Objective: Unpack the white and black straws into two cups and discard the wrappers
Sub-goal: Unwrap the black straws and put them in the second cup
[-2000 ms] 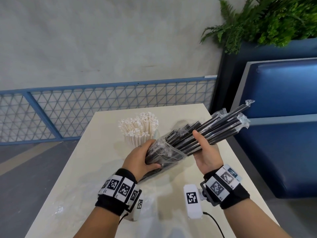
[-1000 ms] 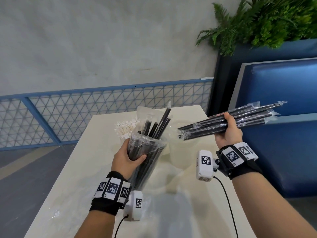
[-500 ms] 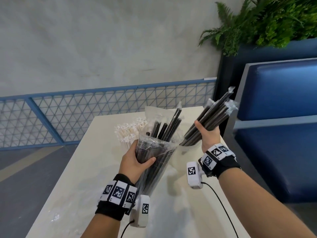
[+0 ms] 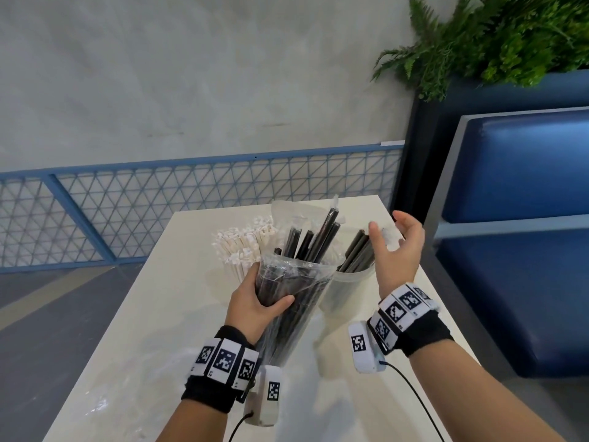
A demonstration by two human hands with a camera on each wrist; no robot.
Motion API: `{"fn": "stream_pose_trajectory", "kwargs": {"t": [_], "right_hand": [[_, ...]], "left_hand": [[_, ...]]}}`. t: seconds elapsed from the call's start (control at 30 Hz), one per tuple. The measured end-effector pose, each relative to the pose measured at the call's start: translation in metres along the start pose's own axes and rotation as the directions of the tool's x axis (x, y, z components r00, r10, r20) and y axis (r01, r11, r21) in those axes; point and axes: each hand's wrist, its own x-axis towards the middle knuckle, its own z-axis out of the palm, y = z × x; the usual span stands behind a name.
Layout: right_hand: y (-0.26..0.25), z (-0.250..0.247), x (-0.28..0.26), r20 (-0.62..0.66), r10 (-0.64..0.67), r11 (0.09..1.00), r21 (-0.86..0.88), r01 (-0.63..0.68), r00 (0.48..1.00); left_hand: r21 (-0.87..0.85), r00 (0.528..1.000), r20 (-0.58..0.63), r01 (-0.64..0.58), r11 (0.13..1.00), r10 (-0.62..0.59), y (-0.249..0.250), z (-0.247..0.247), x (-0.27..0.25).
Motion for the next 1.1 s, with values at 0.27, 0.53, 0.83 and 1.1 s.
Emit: {"fn": "stream_pose_trajectory", "kwargs": {"t": [0.27,0.53,0.83,1.1], "right_hand": [[-0.016,0.007,-0.04,0.582,-0.017,0.999,-0.029,0.042,0.813],[-0.011,0.003,-0.045,0.709,0.077,0.996,-0.083,-0.025,0.701],[-0.004,0.008,-0.053,0.64,0.186,0.982,-0.089,-0.168,0.745],[-0.014,0.007,-0.05,0.555,0.203,0.951,0.083,-0.297,0.806]], "left_hand": [[-0.018,0.997,0.063,-0.039,0.999,0.04,0.001,0.008,-0.001],[-0.005,0.973,0.223,-0.06,0.998,0.06,-0.002,0.019,-0.005],[0.002,0.952,0.297,-0.08,0.997,0.076,0.004,0.024,-0.006],[0.042,0.969,0.239,-0.071,0.997,0.059,0.002,0.021,-0.006]]}}
